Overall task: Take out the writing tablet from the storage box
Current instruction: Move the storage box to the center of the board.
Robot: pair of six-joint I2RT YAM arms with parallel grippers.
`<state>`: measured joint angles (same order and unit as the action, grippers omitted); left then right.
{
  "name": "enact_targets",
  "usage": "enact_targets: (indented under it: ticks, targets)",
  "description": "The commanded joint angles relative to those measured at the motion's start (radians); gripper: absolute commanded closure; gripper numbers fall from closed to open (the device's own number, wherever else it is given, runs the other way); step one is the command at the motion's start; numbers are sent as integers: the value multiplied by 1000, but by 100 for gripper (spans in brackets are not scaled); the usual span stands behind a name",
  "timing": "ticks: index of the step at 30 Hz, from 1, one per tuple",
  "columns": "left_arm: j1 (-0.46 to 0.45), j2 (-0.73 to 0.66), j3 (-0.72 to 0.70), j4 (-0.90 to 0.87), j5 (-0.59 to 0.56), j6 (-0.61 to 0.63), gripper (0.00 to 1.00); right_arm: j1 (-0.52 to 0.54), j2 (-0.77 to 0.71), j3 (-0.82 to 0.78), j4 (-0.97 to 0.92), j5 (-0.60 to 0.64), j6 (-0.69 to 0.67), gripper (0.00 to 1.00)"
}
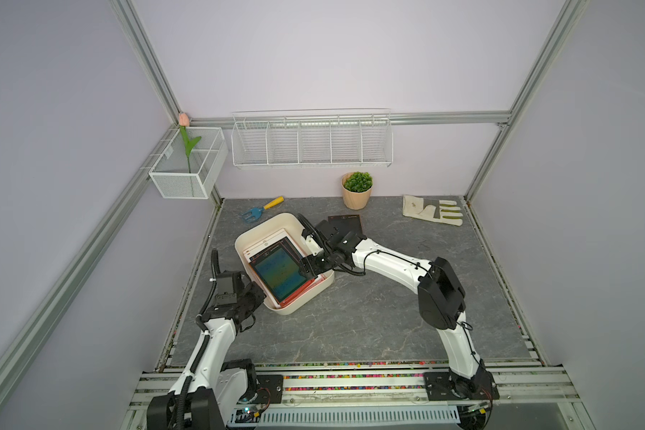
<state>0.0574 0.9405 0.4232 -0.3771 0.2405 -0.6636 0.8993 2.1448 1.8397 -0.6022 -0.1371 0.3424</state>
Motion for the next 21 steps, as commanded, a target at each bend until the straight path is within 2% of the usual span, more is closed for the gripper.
enact_targets:
  ticks: [1,5,10,13,18,21]
  targets:
    - [-37,-40,-76,-168,99,-32,99,9,-4,-7,11,-27,-31,21]
    - [-103,-78,-82,-196,79,-50,97,17,-1,-2,-7,-25,-35,21]
    - [-200,2,-57,-201,76,-35,100,23,3,-10,-24,-46,-34,22]
    - [-258,-9,-54,-235,47,-53,100,25,-11,-40,-18,-34,-33,22]
    - [-274,-144,-45,-337,-16,-92,98,23,-7,-59,-17,-19,-38,22]
    - [-274,-174,-27,-382,-43,-93,97,23,-1,-57,-18,4,-44,22]
